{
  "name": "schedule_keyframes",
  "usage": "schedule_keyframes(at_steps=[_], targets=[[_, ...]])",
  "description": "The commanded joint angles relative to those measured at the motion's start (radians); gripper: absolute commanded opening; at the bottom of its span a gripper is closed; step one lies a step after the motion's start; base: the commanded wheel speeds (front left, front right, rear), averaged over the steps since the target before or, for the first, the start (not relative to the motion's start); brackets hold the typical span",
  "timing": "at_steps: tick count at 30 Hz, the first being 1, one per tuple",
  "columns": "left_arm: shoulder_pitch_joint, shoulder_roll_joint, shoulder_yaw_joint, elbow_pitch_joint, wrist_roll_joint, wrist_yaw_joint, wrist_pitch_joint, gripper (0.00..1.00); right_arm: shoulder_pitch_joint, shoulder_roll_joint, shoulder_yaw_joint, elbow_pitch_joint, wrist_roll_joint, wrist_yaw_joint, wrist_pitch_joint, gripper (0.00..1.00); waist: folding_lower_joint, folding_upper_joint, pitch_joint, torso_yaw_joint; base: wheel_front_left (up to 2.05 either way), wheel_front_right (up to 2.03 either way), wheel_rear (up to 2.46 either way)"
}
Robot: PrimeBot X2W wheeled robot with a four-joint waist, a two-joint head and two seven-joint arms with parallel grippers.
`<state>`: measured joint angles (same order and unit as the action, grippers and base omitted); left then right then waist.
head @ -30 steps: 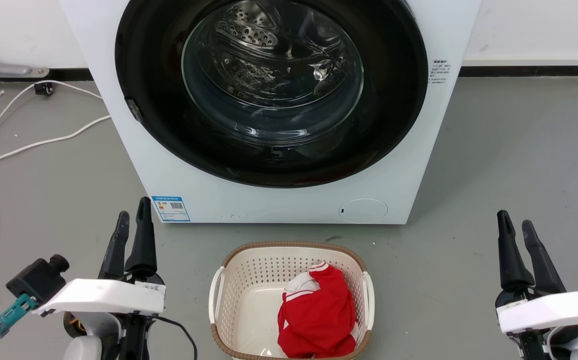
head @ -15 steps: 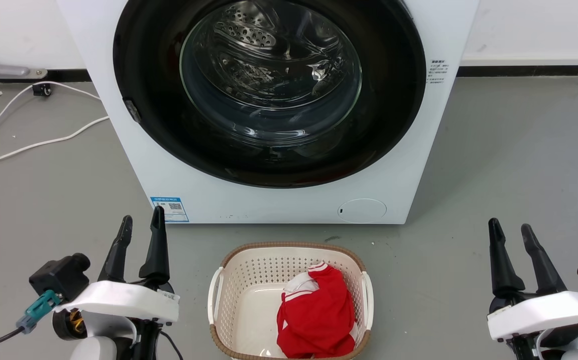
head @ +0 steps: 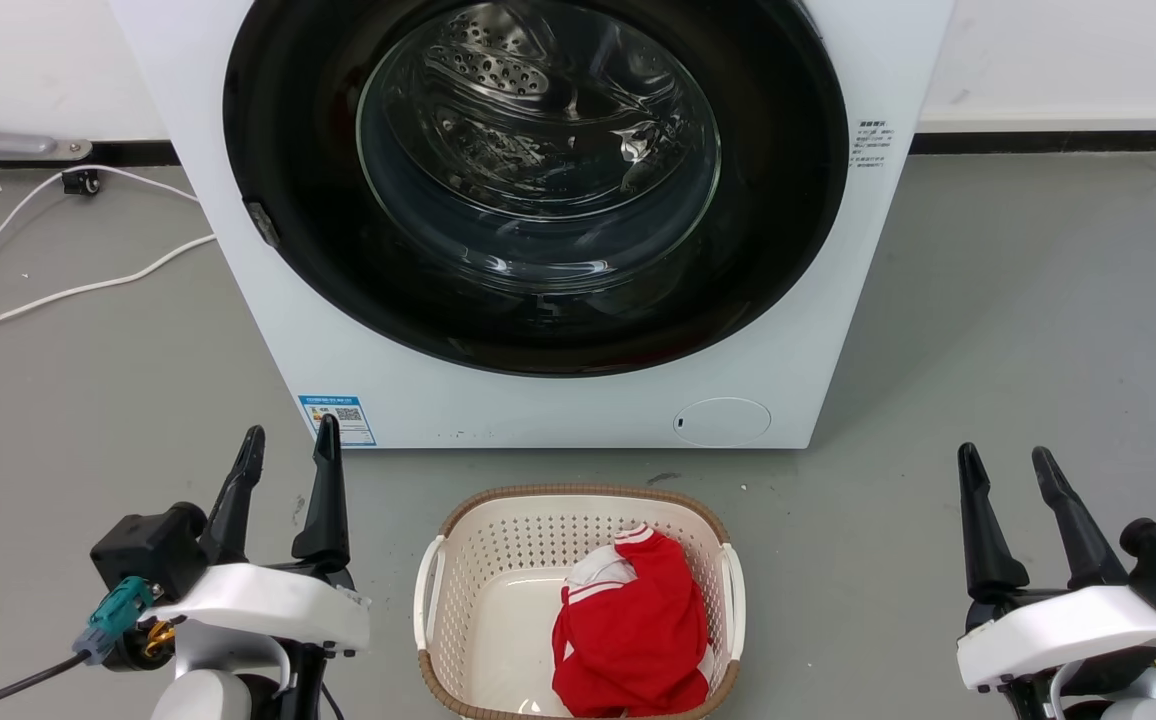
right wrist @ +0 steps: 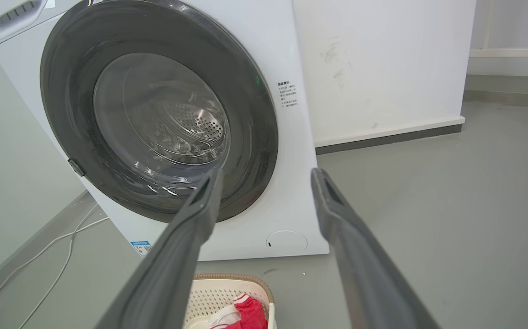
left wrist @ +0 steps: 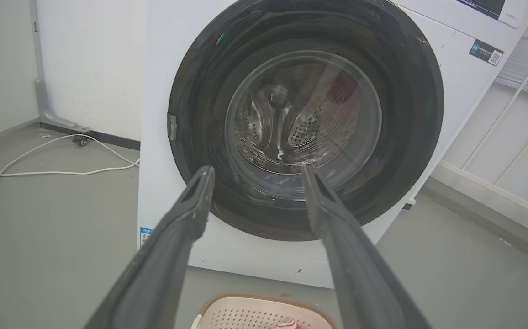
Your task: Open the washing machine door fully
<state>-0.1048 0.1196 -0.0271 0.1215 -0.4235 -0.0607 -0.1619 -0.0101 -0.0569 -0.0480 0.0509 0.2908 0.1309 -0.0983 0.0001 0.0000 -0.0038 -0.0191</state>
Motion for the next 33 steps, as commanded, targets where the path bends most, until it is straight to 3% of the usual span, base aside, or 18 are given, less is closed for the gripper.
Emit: schedule_keyframes(at_steps=[1,23,33], targets=[[-0.016,0.009,-0.005,-0.012,0.024,0.004,-0.008,1.00,-0.007,0.002,0.002,-0.007,-0.028,0.000,-0.009,1.00,-0.0001,0.0000,0.000,0.000,0.00,0.00,0.00],[0.001,0.022,-0.024,-0.035,0.202,0.038,-0.056,1.00,0.011,0.005,0.011,-0.026,-0.190,0.000,-0.038,1.00,-0.0001,0.0000,0.001,-0.005,0.00,0.00,0.00],[0.011,0.016,-0.020,-0.031,0.266,0.033,-0.075,1.00,0.020,0.007,0.012,-0.032,-0.240,0.000,-0.046,1.00,-0.0001,0.0000,0.001,-0.007,0.00,0.00,0.00]])
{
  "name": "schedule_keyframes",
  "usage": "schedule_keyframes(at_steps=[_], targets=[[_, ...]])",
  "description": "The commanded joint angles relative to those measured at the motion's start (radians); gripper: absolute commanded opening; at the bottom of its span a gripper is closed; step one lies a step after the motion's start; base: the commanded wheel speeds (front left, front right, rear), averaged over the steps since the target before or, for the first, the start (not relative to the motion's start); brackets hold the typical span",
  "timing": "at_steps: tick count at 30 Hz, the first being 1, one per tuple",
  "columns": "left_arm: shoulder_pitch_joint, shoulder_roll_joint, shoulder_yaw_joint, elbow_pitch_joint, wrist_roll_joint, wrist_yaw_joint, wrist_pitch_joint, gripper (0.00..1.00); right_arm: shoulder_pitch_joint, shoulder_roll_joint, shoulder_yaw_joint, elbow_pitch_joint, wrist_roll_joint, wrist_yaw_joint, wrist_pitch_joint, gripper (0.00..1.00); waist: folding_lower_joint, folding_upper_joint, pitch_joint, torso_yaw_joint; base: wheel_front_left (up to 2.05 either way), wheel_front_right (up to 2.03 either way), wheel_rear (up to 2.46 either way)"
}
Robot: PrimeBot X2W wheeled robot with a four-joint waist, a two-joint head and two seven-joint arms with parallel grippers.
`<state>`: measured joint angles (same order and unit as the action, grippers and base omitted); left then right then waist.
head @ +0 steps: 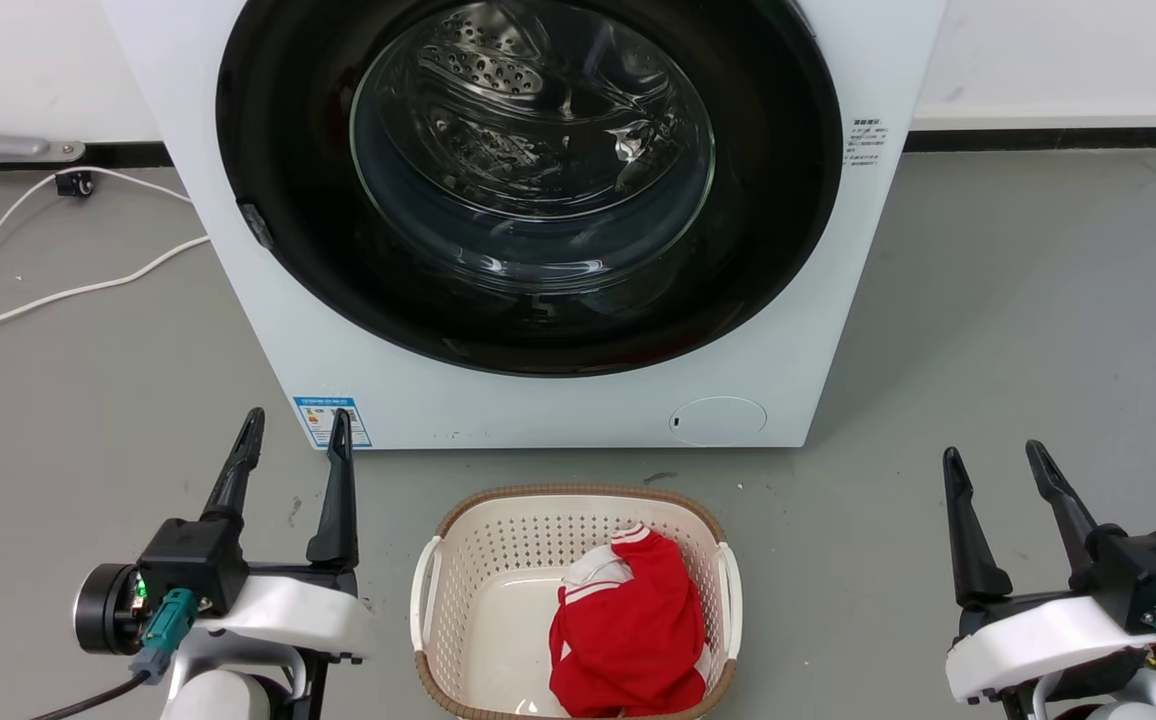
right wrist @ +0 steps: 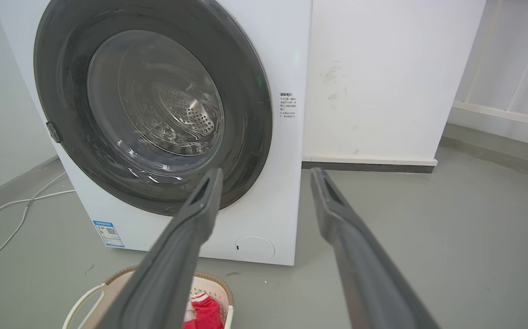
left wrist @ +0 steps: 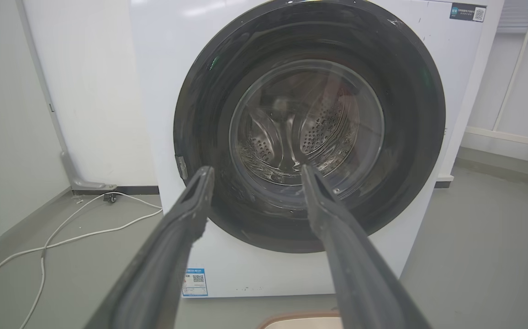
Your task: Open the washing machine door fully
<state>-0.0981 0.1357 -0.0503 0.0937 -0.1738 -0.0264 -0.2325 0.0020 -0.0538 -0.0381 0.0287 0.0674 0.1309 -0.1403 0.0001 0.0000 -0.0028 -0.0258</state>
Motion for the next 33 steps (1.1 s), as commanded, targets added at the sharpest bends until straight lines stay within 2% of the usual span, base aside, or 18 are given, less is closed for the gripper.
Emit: schedule_keyframes(at_steps=[1,16,33], targets=[[0.005,-0.001,0.004,-0.002,0.024,-0.002,-0.007,1.00,0.009,0.004,0.001,-0.010,-0.021,0.000,-0.006,1.00,0.0000,0.0000,0.000,0.000,0.00,0.00,0.00],[0.030,-0.022,0.017,-0.004,0.128,-0.005,-0.035,1.00,0.016,0.006,0.000,-0.011,-0.089,0.000,-0.029,1.00,-0.0001,0.0000,-0.001,-0.010,0.00,0.00,0.00],[0.031,-0.044,0.047,0.007,0.114,-0.022,-0.033,1.00,0.014,0.005,-0.004,-0.003,-0.057,0.000,-0.033,1.00,-0.0001,0.0000,0.001,-0.010,0.00,0.00,0.00]])
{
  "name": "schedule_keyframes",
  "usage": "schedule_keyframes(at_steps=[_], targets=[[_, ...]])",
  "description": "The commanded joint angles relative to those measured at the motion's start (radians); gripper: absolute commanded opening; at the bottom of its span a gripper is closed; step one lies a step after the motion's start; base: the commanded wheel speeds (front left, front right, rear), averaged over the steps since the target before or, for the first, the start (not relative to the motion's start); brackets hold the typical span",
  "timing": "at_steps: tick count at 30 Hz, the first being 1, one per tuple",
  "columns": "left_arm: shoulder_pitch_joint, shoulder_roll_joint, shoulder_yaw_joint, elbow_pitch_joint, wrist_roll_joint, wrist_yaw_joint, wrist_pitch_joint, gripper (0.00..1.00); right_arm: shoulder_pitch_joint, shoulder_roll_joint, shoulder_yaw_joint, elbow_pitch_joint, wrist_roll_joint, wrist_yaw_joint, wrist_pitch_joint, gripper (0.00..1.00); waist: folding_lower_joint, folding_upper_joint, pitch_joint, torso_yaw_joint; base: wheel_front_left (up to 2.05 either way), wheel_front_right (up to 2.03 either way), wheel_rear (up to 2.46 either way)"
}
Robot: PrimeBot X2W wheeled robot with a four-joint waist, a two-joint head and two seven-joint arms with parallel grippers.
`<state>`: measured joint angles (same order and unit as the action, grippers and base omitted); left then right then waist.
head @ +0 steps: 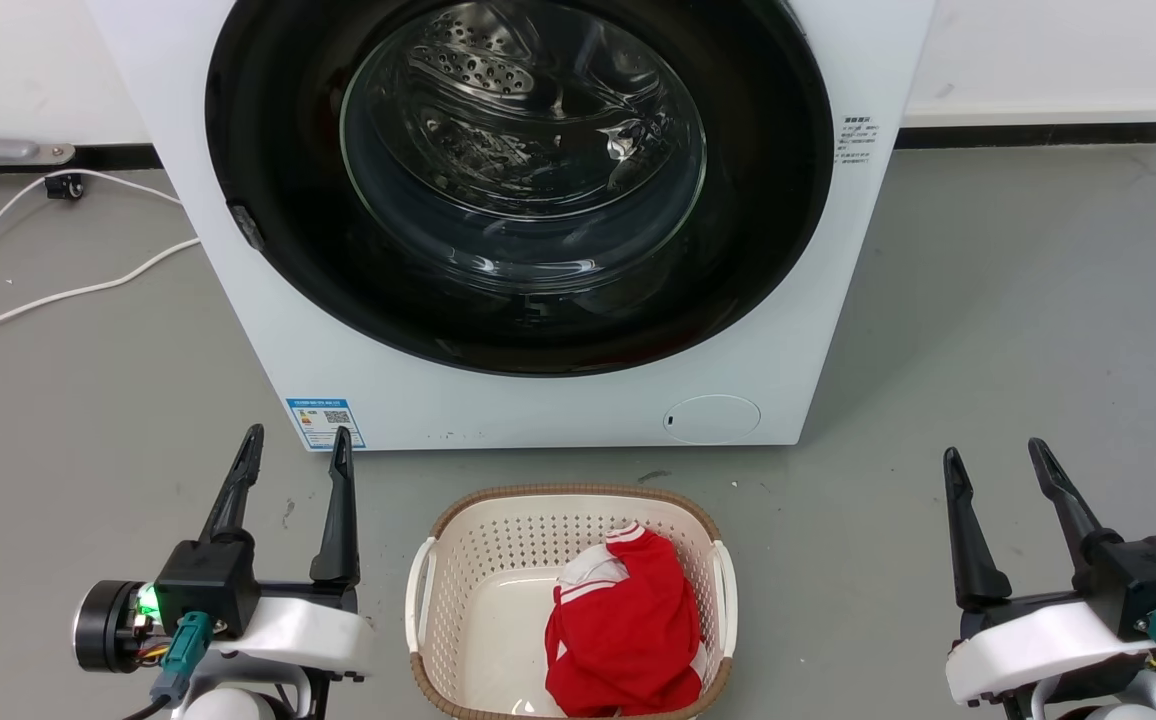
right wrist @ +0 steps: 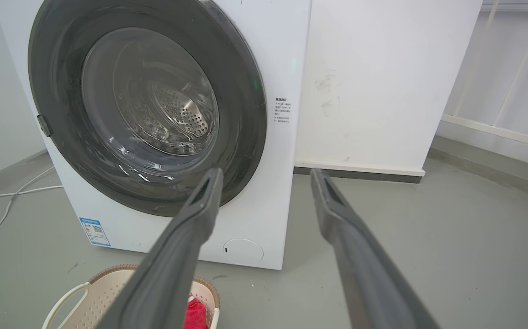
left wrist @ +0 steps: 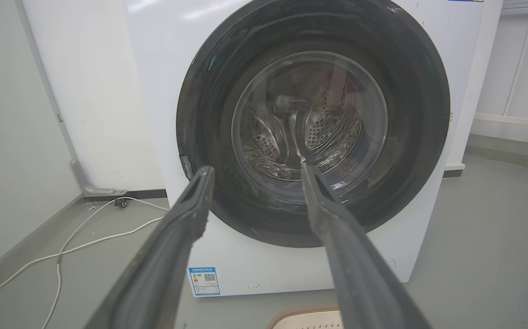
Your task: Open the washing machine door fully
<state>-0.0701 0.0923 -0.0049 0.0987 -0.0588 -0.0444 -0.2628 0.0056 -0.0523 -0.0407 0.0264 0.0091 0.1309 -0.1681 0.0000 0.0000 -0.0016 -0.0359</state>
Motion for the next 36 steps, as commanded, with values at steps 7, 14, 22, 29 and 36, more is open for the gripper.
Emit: schedule_keyframes(at_steps=[7,14,22,29,36], targets=[[0.002,-0.006,0.008,0.005,0.005,-0.008,-0.003,1.00,0.007,0.004,-0.003,0.004,0.017,0.000,-0.003,0.17,0.0000,0.0000,0.002,0.000,0.00,0.00,0.00],[-0.002,-0.010,0.017,0.007,0.011,-0.013,-0.003,1.00,-0.001,0.004,-0.001,0.017,0.110,0.000,-0.014,0.00,0.0000,0.0000,0.001,-0.001,0.00,0.00,0.00],[-0.004,-0.014,0.024,0.009,0.011,-0.018,-0.003,1.00,-0.032,0.004,-0.014,0.073,0.539,0.000,-0.019,0.00,0.0000,0.0000,0.001,-0.001,0.00,0.00,0.00],[-0.007,-0.017,0.029,0.006,0.019,-0.015,-0.003,1.00,-0.107,0.003,-0.039,0.125,1.142,0.000,-0.015,0.00,0.0000,0.0000,0.009,-0.003,0.00,0.00,0.00],[-0.025,-0.020,0.040,-0.014,0.019,-0.011,-0.003,1.00,-0.264,0.003,-0.117,0.159,1.458,0.000,0.053,0.00,0.0000,0.0000,0.054,-0.013,0.00,0.00,0.00]])
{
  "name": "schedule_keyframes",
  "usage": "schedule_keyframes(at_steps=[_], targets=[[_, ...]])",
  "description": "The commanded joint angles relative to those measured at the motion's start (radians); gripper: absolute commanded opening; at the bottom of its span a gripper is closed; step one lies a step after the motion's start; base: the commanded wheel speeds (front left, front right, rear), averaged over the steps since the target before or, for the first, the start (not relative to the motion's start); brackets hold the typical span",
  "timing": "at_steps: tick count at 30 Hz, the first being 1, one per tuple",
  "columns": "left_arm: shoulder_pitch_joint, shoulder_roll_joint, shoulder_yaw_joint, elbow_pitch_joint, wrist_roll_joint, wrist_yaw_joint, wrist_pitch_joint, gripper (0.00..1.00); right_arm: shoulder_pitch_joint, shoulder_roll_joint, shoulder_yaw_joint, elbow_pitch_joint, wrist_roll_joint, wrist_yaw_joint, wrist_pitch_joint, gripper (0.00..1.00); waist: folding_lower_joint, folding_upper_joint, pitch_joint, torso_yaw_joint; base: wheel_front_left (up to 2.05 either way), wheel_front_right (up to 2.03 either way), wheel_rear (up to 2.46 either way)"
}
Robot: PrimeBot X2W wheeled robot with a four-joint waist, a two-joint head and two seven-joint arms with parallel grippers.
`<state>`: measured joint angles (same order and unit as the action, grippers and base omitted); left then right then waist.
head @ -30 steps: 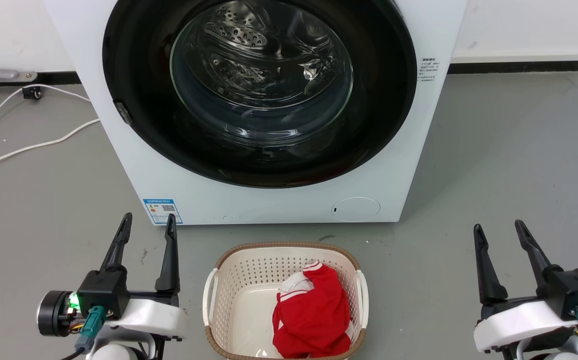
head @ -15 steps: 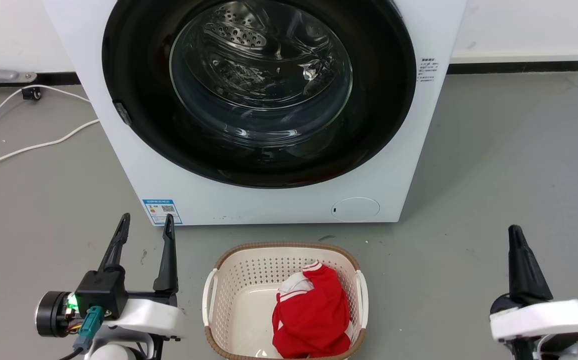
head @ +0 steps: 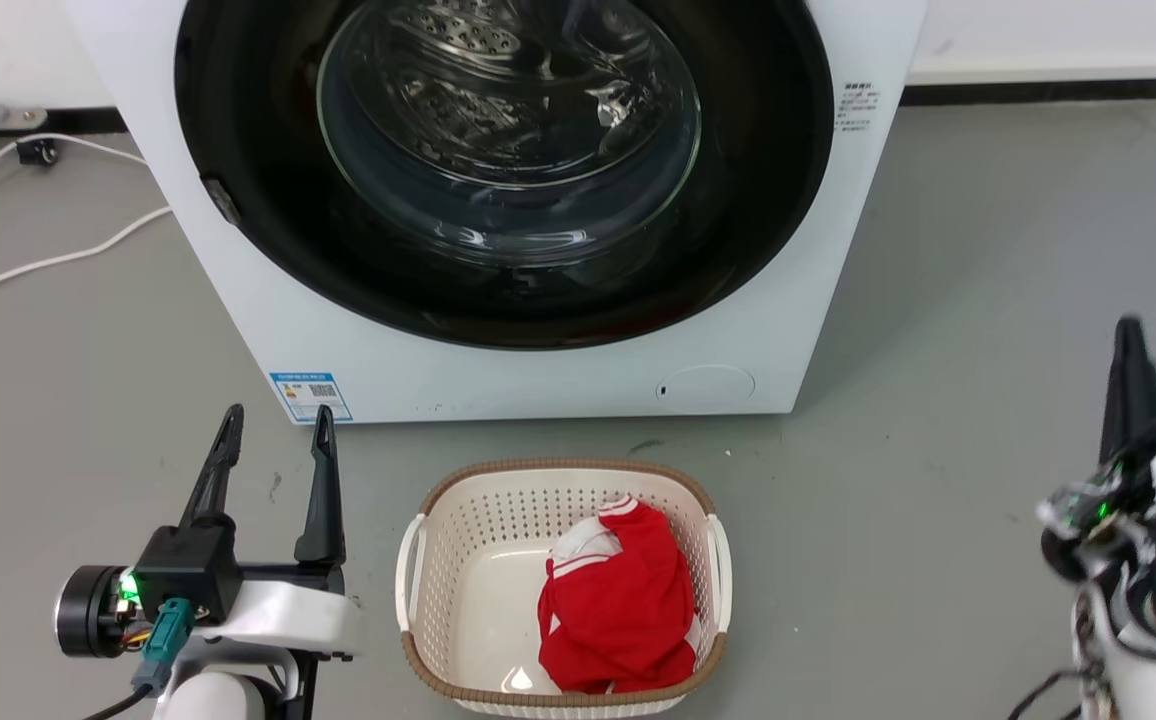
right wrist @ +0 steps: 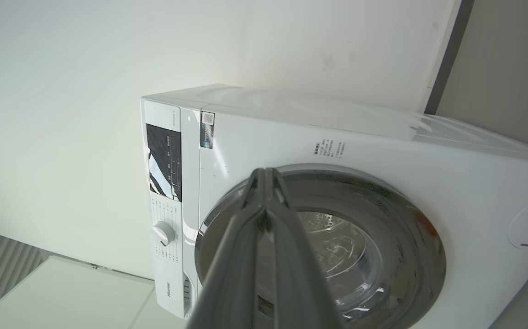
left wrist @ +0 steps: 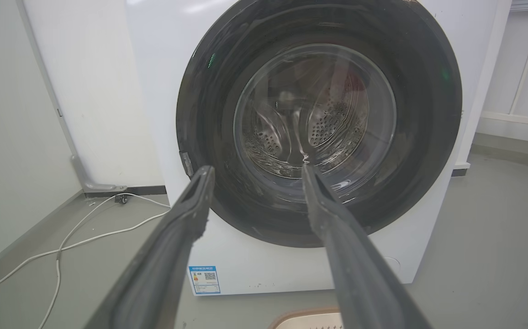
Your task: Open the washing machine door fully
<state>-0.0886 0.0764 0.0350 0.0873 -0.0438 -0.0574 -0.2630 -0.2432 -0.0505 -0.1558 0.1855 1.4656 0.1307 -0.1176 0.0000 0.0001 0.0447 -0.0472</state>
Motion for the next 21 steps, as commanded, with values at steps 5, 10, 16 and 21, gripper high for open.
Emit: schedule_keyframes(at_steps=[5,10,16,21], targets=[[-0.036,-0.004,0.006,-0.021,0.007,0.002,-0.002,1.00,-0.171,-0.039,-0.041,0.090,0.084,0.000,0.078,0.00,0.0000,-0.0001,0.056,0.001,0.00,0.00,0.00],[-0.077,-0.005,0.008,-0.035,0.009,0.000,-0.002,1.00,-0.373,-0.105,-0.040,0.234,0.122,0.000,0.145,0.00,0.0000,-0.0001,0.113,0.011,0.00,0.00,0.00],[-0.128,-0.007,0.004,-0.048,0.011,-0.004,-0.002,1.00,-0.632,-0.203,0.002,0.425,0.111,0.000,0.237,0.00,0.0000,-0.0001,0.184,0.027,0.00,0.00,0.00],[-0.157,-0.010,-0.005,-0.056,0.013,-0.007,-0.002,1.00,-0.832,-0.269,0.066,0.582,0.057,0.000,0.319,0.00,0.0000,-0.0001,0.226,0.042,0.00,0.00,0.00]])
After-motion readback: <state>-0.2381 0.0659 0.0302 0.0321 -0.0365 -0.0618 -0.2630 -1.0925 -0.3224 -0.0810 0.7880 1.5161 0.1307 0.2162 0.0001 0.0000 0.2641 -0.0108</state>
